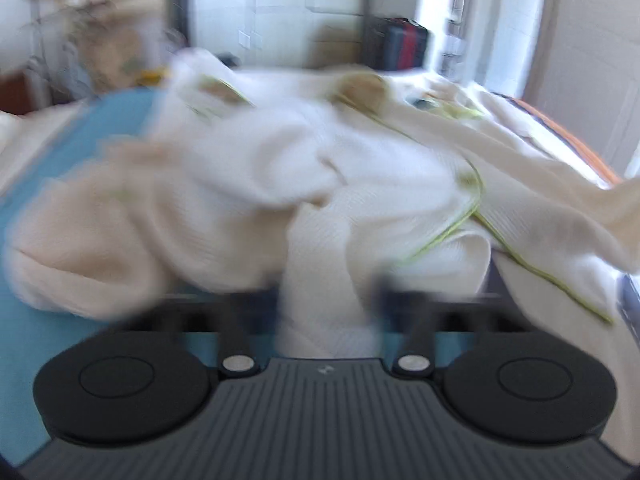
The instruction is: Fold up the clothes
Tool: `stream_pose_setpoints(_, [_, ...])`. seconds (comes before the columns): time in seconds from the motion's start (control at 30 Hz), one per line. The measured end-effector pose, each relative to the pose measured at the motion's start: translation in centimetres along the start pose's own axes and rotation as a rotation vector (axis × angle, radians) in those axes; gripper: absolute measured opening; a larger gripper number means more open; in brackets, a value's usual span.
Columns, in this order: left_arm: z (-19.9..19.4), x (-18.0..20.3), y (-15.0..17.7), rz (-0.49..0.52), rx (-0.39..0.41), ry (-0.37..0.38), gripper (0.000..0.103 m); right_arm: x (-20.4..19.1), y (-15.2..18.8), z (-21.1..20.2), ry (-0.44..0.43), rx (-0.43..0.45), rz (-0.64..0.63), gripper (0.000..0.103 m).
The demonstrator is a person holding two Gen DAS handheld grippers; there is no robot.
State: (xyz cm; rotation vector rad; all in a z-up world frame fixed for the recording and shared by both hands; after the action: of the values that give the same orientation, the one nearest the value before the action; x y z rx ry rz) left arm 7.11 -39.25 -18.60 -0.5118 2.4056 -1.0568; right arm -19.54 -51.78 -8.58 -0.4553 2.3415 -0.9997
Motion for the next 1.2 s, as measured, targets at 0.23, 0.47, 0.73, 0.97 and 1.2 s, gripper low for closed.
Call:
stream_pose_setpoints(0.23, [-11.9,-6.5,-4.3,-0.016,0.285,-0.227,0.010,0.2,-2.7,-4.2,-0.107,0.201,0.048,0.006])
stream_pose_setpoints(0.47, [-12.0,-4.8,-1.1,-0.091,0.125,0.044,0.013,-0.3,-2.2,-4.0,-0.019,0.168,-0.019,0.006])
stream_pose_setpoints(0.73, [-9.6,-2.3,2.3,-0.119,-0.050,0.179,0.053,1.5,-1.5,-2.1,0.119,0.077,-0.011,0.006])
stream_pose_setpoints(0.97, [-11.4,-3.5,2.0,-0.144,0.062,0.001,0.053,2.2,-0.8,-1.8,0.234,0.069,-0.041,0.006])
stream_pose_setpoints(1.2, [-10.0,-6.4,2.3,-0.266,0.027,0.038,0.053,2.6,-2.3,-4.5,0.340,0.300,-0.091,0.018])
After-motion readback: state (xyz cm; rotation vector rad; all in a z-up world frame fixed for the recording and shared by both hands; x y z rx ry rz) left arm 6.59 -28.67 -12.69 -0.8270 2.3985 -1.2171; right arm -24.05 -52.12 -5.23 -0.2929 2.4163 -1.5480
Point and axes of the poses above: each gripper's, at about its wrist camera, not at the fingertips, and z roughly the way its jaws point, x to its right, y to its underside, the point moved 5 cm from there along z, roughly the way its jaws point, and after that the axes turned 13 degrees about z, right-handed, at the moved point
